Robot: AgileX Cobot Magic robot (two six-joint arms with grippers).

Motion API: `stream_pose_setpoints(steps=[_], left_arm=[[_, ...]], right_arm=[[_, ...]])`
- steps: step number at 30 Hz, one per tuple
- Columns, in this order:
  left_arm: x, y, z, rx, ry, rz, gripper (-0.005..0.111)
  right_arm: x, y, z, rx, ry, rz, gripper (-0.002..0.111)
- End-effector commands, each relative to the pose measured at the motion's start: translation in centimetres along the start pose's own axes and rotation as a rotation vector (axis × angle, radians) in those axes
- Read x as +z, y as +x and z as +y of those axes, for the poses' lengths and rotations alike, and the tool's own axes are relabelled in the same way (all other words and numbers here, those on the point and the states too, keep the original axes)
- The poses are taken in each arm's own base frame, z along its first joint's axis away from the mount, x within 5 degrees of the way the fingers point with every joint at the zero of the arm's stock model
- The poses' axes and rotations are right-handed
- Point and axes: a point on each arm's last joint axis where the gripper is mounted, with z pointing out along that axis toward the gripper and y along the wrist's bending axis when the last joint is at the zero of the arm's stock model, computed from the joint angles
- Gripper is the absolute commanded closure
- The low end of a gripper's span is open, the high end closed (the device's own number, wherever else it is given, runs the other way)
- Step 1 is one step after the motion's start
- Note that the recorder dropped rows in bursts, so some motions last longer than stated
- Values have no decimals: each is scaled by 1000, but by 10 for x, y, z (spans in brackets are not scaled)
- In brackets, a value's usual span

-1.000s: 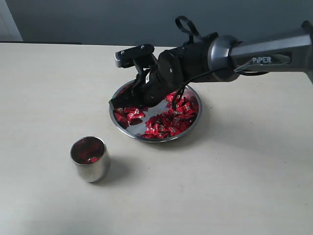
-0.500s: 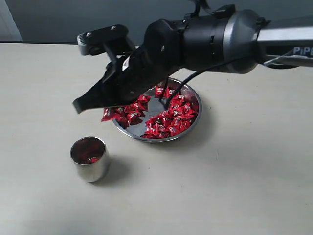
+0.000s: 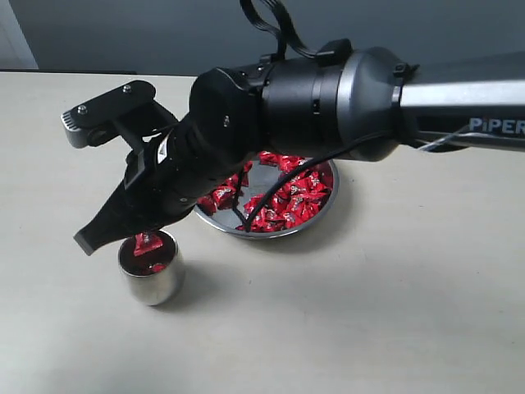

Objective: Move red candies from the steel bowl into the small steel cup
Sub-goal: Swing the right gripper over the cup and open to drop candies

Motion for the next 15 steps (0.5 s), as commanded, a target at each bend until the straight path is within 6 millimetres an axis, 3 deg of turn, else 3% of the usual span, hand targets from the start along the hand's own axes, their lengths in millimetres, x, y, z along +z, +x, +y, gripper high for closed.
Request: stream_pose_setpoints(steps=[1,3,9,15], left_arm=[[0,1,0,-1,5,-2,106],[0,1,0,-1,5,-2,106],[0,1,0,-1,5,-2,106],[0,1,0,-1,5,-2,106]], right_arm=[[-3,0,1,-48,5,-1,88],[-3,0,1,-48,5,-1,83],[-4,-1,-2,-106,34,-2,82],[-8,3,-52,42,173,35,82]])
